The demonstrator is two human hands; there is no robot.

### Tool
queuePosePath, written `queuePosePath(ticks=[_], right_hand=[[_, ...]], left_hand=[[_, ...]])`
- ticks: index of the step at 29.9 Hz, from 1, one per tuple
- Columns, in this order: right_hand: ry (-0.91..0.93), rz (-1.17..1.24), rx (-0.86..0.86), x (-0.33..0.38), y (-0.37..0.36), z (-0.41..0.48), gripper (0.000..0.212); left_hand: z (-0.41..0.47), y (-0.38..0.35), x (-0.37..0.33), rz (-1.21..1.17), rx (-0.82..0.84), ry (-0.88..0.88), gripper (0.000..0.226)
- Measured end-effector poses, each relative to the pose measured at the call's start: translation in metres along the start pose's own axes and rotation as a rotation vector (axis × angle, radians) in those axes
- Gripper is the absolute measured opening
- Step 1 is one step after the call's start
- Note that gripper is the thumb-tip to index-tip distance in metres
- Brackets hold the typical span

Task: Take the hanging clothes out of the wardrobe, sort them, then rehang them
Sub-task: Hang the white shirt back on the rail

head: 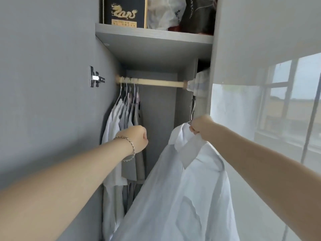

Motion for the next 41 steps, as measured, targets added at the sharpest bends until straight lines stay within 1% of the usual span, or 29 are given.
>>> queuePosePath(ticks=[1, 2, 3, 4, 5, 6, 7, 8, 9, 10, 11, 13, 14, 15, 16, 18, 20, 21, 23, 25, 26, 28, 31, 34, 36, 37, 39, 40, 41], right_hand=[[0.095, 0.001, -0.055, 0.022, 0.006, 0.011, 0.036], [0.055, 0.049, -0.053, 0.036, 0.009, 0.022, 0.036], [0.148, 0.060, -0.031, 0.061, 0.006, 0.039, 0.035], [0.093, 0.098, 0.001, 0.075, 0.003, 0.049, 0.033], [0.147, 0.123, 0.039, 0.096, -0.001, 0.064, 0.033], [0.146, 0.182, 0.069, 0.112, -0.005, 0.079, 0.034], [0.231, 0.138, 0.040, 0.132, -0.008, 0.093, 0.036], [0.210, 0.133, 0.006, 0.143, -0.011, 0.102, 0.036], [0.290, 0.104, -0.028, 0.161, -0.010, 0.107, 0.031], [0.301, 0.115, -0.044, 0.179, -0.010, 0.116, 0.021], [0.345, 0.179, 0.018, 0.197, -0.015, 0.128, 0.013], [0.273, 0.503, 0.199, 0.224, -0.029, 0.156, 0.026], [0.254, 0.678, 0.336, 0.236, -0.039, 0.159, 0.026], [0.327, 0.750, 0.356, 0.249, -0.039, 0.165, 0.021], [0.321, 0.752, 0.349, 0.259, -0.043, 0.176, 0.020], [0.355, 0.677, 0.291, 0.276, -0.052, 0.195, 0.032], [0.329, 0.641, 0.274, 0.284, -0.069, 0.210, 0.019], [0.332, 0.592, 0.248, 0.288, -0.078, 0.217, 0.018], [0.357, 0.468, 0.200, 0.291, -0.095, 0.223, 0.027], [0.391, 0.444, 0.218, 0.290, -0.114, 0.221, 0.021], [0.416, 0.418, 0.211, 0.289, -0.122, 0.218, 0.024], [0.436, 0.306, 0.166, 0.280, -0.137, 0.207, 0.042], [0.354, 0.233, 0.159, 0.252, -0.152, 0.197, 0.053], [0.450, 0.332, 0.207, 0.246, -0.155, 0.184, 0.035], [0.516, 0.341, 0.161, 0.245, -0.146, 0.174, 0.024], [0.555, 0.324, 0.136, 0.246, -0.141, 0.169, 0.028], [0.679, 0.299, 0.136, 0.250, -0.132, 0.152, 0.060], [0.730, 0.317, 0.148, 0.249, -0.126, 0.143, 0.068], [0.753, 0.348, 0.148, 0.246, -0.118, 0.133, 0.070]], left_hand=[[0.011, 0.006, 0.007, -0.004, -0.022, 0.005, 0.031], [0.022, 0.012, 0.014, -0.004, -0.045, 0.010, 0.031], [0.032, 0.017, 0.021, -0.003, -0.064, 0.015, 0.031], [0.042, 0.020, 0.028, -0.002, -0.081, 0.019, 0.031], [0.052, 0.024, 0.034, 0.004, -0.097, 0.027, 0.032], [0.061, 0.027, 0.041, 0.016, -0.113, 0.043, 0.032], [0.070, 0.029, 0.048, 0.032, -0.122, 0.064, 0.031], [0.078, 0.031, 0.056, 0.046, -0.125, 0.088, 0.030], [0.086, 0.031, 0.064, 0.056, -0.121, 0.115, 0.028], [0.094, 0.033, 0.071, 0.065, -0.126, 0.139, 0.026], [0.101, 0.036, 0.079, 0.069, -0.144, 0.162, 0.025], [0.113, 0.045, 0.093, 0.067, -0.209, 0.207, 0.027], [0.118, 0.049, 0.100, 0.071, -0.236, 0.227, 0.027], [0.122, 0.052, 0.104, 0.079, -0.247, 0.245, 0.026], [0.126, 0.054, 0.109, 0.087, -0.247, 0.259, 0.025], [0.131, 0.057, 0.118, 0.095, -0.251, 0.283, 0.023], [0.135, 0.058, 0.124, 0.086, -0.266, 0.303, 0.021], [0.136, 0.057, 0.126, 0.086, -0.271, 0.311, 0.022], [0.139, 0.051, 0.129, 0.101, -0.256, 0.325, 0.023], [0.141, 0.042, 0.133, 0.100, -0.241, 0.330, 0.022], [0.142, 0.039, 0.134, 0.091, -0.240, 0.329, 0.021], [0.144, 0.036, 0.135, 0.076, -0.252, 0.319, 0.022], [0.146, 0.036, 0.131, 0.081, -0.273, 0.289, 0.020], [0.143, 0.038, 0.132, 0.097, -0.295, 0.276, 0.020], [0.139, 0.039, 0.134, 0.096, -0.297, 0.275, 0.019], [0.137, 0.039, 0.133, 0.101, -0.291, 0.273, 0.020], [0.134, 0.040, 0.130, 0.131, -0.274, 0.262, 0.020], [0.133, 0.042, 0.127, 0.142, -0.272, 0.254, 0.020], [0.133, 0.044, 0.125, 0.137, -0.277, 0.248, 0.019]])
Point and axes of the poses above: each hand's wrist, its own z-axis towards the middle knuckle, its own y-axis out of the back of the hand, x = y × z, the point moved 8 cm from there along z, towards the middle knuckle, and after that the axes turned 14 degrees about -y, right-handed, at the moved point
